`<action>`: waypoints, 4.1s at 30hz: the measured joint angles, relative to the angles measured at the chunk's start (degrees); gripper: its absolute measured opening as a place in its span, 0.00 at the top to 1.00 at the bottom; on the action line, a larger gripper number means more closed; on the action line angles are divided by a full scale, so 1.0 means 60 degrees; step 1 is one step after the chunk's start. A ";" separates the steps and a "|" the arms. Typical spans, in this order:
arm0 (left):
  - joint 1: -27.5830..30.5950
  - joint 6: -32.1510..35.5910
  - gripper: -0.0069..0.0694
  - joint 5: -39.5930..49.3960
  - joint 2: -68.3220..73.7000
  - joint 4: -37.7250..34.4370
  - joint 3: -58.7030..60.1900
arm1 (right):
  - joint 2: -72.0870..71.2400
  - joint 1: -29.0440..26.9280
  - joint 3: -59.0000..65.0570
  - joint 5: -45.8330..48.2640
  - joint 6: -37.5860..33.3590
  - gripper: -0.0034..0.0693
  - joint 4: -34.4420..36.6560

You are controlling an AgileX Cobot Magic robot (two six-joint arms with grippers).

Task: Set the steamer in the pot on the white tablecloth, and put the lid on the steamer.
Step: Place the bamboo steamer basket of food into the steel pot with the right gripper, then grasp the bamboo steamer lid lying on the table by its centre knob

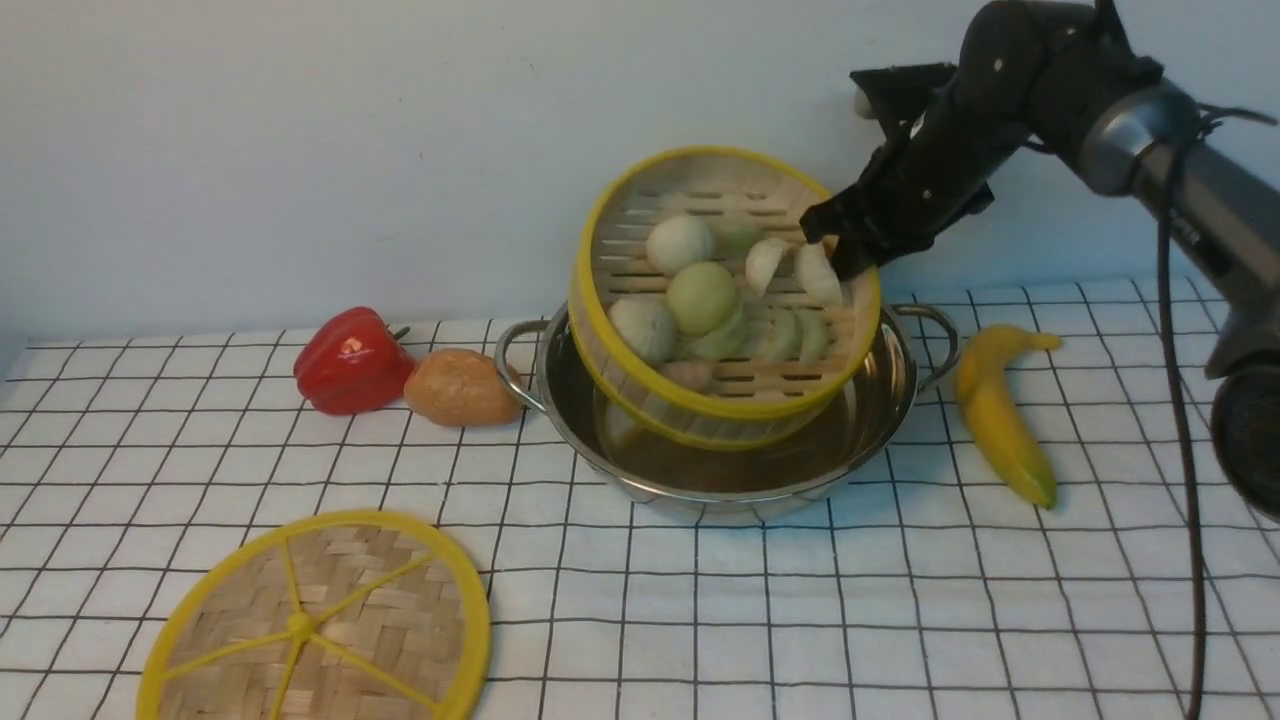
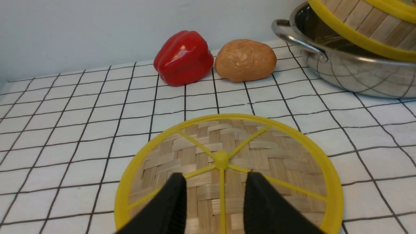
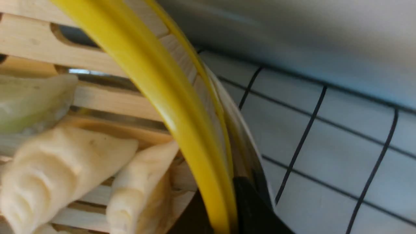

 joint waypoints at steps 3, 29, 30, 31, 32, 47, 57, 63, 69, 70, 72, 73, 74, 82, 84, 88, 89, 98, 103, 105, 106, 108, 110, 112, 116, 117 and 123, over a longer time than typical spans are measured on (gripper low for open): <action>0.0000 0.0000 0.59 0.0000 0.0000 0.0000 0.0000 | -0.0254 0.0132 0.0684 -0.0031 0.0047 0.87 -0.0375; 0.0000 0.0000 0.59 0.0000 0.0000 0.0000 0.0000 | -0.1340 0.0614 0.2182 -0.0201 -0.1456 0.66 -0.1357; 0.0000 0.0000 0.59 0.0000 0.0000 0.0000 0.0000 | -0.1340 0.0614 0.2182 -0.0221 -0.1483 0.64 -0.1379; 0.0000 0.0000 0.59 0.0000 0.0000 0.0000 0.0000 | -0.1340 0.0614 0.2182 -0.0275 -0.1578 0.58 -0.1374; 0.0000 0.0000 0.59 0.0000 0.0000 0.0000 0.0000 | -0.1340 0.0614 0.2182 -0.0459 -0.1684 0.49 -0.1343; 0.0000 0.0000 0.59 0.0000 0.0000 0.0000 0.0000 | -0.2274 0.0617 -0.0017 -0.1645 0.0890 0.33 -0.3923; 0.0000 0.0000 0.59 0.0000 0.0000 0.0000 0.0000 | -0.4309 0.0641 -0.0620 -0.0301 0.3218 0.97 -0.4702; 0.0000 0.0000 0.59 0.0000 0.0000 0.0000 0.0000 | -0.4716 0.0684 -0.0620 -0.0224 0.3369 0.97 -0.1570; 0.0000 0.0000 0.59 0.0000 0.0000 0.0000 0.0000 | -0.4725 0.0694 -0.0612 -0.0184 0.1939 0.96 -0.0386; 0.0000 0.0000 0.59 0.0000 0.0000 0.0000 0.0000 | -0.4717 0.0694 -0.0601 -0.0176 0.1589 0.95 -0.0183; 0.0000 0.0000 0.59 0.0000 0.0000 0.0000 0.0000 | -0.5081 0.0745 -0.0108 -0.0207 0.0931 0.95 0.0056; 0.0000 0.0000 0.59 0.0000 0.0000 0.0000 0.0000 | -0.5393 0.0765 0.0317 -0.0208 0.0731 0.95 0.0055; 0.0000 0.0000 0.59 0.0000 0.0000 0.0000 0.0000 | -0.5920 0.0776 0.1035 -0.0242 0.0518 0.94 0.0055; 0.0000 0.0000 0.59 0.0000 0.0000 0.0000 0.0000 | -1.3299 0.0241 0.9576 -0.3115 -0.0523 0.88 0.0066; 0.0000 0.0000 0.59 0.0000 0.0000 0.0000 0.0000 | -1.4371 -0.0087 1.0856 -0.3736 -0.0533 0.87 0.0066; 0.0000 0.0000 0.59 0.0000 0.0000 0.0000 0.0000 | -1.7270 -0.1527 1.4799 -0.6080 -0.0546 0.83 0.0015; 0.0000 0.0000 0.59 0.0000 0.0000 0.0000 0.0000 | -1.7847 -0.1805 1.5694 -0.6656 -0.0524 0.82 0.0025; 0.0000 0.0000 0.59 0.0000 0.0000 0.0000 0.0000 | -2.1949 -0.2772 2.1832 -1.0289 -0.0263 0.77 -0.0368; 0.0000 0.0000 0.59 0.0000 0.0000 0.0000 0.0000 | -2.3213 -0.2772 2.3387 -1.0468 -0.0087 0.76 -0.0379; 0.0000 0.0000 0.59 0.0000 0.0000 0.0000 0.0000 | -2.3532 -0.2772 2.3532 -1.0330 -0.0078 0.75 -0.0379; 0.0000 0.0000 0.59 0.0000 0.0000 0.0000 0.0000 | -2.3833 -0.2772 2.3556 -1.0010 -0.0058 0.74 -0.0419; 0.0000 0.0000 0.59 0.0000 0.0000 0.0000 0.0000 | -2.3964 -0.2772 2.3556 -0.9174 -0.0058 0.73 -0.0552; 0.0000 0.0000 0.59 0.0000 0.0000 0.0000 0.0000 | -2.3964 -0.2772 2.3575 -0.8880 -0.0058 0.73 -0.0634; 0.0000 0.0000 0.59 0.0000 0.0000 0.0000 0.0000 | -2.3964 -0.2772 2.3587 -0.8625 -0.0058 0.72 -0.0677; 0.0000 0.0000 0.59 0.0000 0.0000 0.0000 0.0000 | -2.3964 -0.2772 2.3587 -0.8597 -0.0019 0.70 -0.0677; 0.0000 0.0000 0.59 0.0000 0.0000 0.0000 0.0000 | -2.3964 -0.2772 2.3587 -0.8597 -0.0010 0.70 -0.0677; 0.0000 0.0000 0.59 0.0000 0.0000 0.0021 0.0000 | -2.3964 -0.2772 2.3587 -0.8597 -0.0010 0.69 -0.0677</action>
